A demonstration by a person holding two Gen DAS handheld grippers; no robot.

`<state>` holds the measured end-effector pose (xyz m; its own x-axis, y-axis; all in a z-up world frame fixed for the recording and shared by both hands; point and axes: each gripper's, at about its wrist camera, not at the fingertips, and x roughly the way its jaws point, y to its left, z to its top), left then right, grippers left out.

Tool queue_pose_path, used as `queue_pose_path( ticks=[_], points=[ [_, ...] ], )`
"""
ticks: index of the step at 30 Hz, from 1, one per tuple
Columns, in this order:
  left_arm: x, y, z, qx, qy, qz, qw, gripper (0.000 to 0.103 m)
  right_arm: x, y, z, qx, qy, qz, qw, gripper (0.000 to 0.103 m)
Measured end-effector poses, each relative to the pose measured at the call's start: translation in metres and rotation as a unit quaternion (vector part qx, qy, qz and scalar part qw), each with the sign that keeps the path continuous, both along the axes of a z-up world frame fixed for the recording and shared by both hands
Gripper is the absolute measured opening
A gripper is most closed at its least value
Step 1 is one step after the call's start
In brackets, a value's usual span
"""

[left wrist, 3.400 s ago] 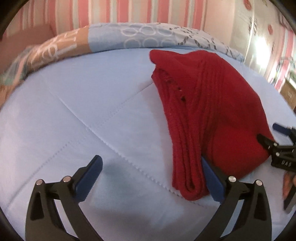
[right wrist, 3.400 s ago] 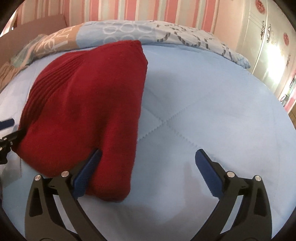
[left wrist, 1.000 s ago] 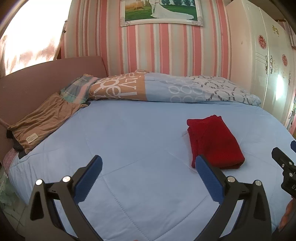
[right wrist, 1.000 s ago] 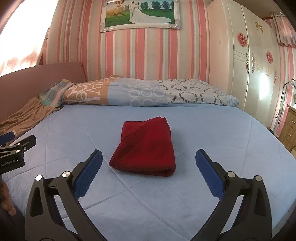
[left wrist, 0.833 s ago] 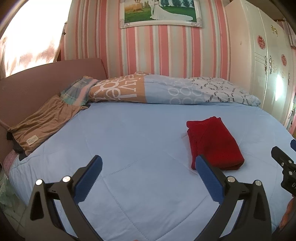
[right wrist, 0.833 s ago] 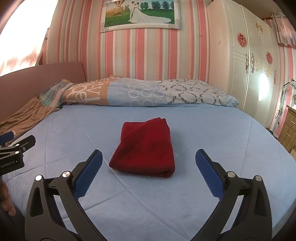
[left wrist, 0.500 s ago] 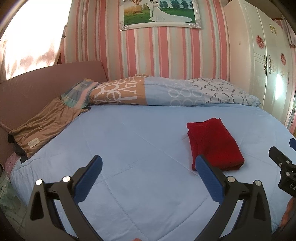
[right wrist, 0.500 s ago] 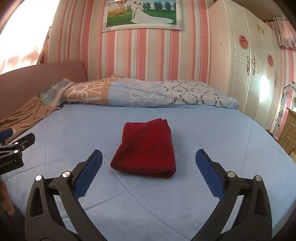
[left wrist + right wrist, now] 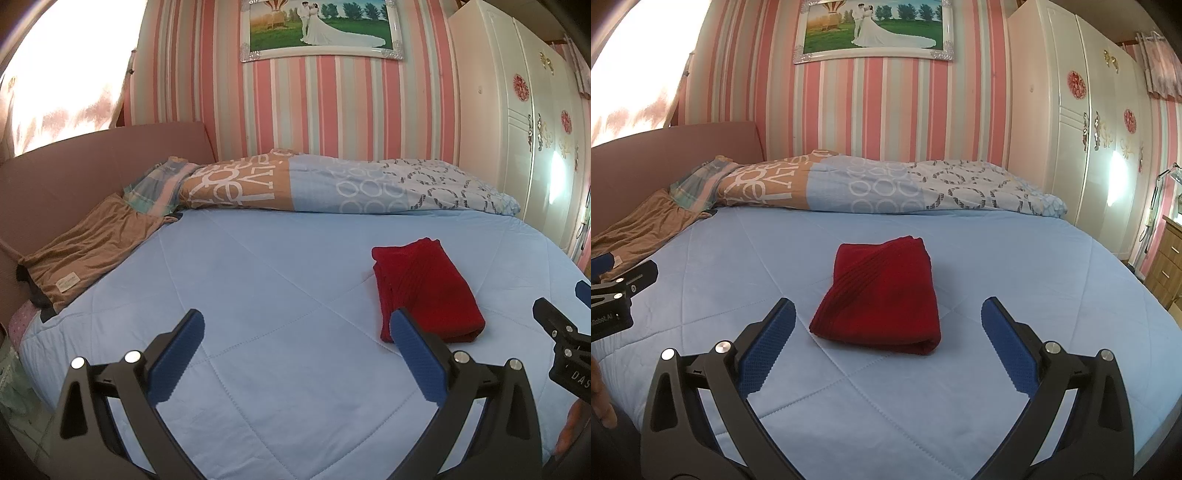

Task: Fold small clothes

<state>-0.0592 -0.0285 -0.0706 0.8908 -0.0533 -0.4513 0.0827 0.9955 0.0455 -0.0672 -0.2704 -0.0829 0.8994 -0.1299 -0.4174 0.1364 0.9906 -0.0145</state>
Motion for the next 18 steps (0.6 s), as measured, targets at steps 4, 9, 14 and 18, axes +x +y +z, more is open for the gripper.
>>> queue_pose_path(
  ticks=[4,9,14,18],
  points=[
    [0.0004,0.0007,-0.0008,0.001,0.001,0.001,1.0000,0.101,0.0001,-0.0004,0.0000,0.000,0.000,0.000,1.000,0.100],
    [-0.0018,0.0020,-0.0010,0.003,-0.001,0.008,1.0000,0.101,-0.0007,-0.0005,0.0005,0.000,0.000,0.000,1.000,0.100],
    [-0.0035,0.0041,-0.0019,0.004,0.000,0.020,0.9998,0.101,-0.0012,0.0002,0.0001,-0.001,0.001,-0.001,1.000,0.100],
    [-0.0022,0.0057,-0.0033,0.007,0.004,0.022,0.9997,0.101,-0.0018,0.0010,0.0005,-0.002,0.002,-0.002,1.000,0.100]
  ],
)
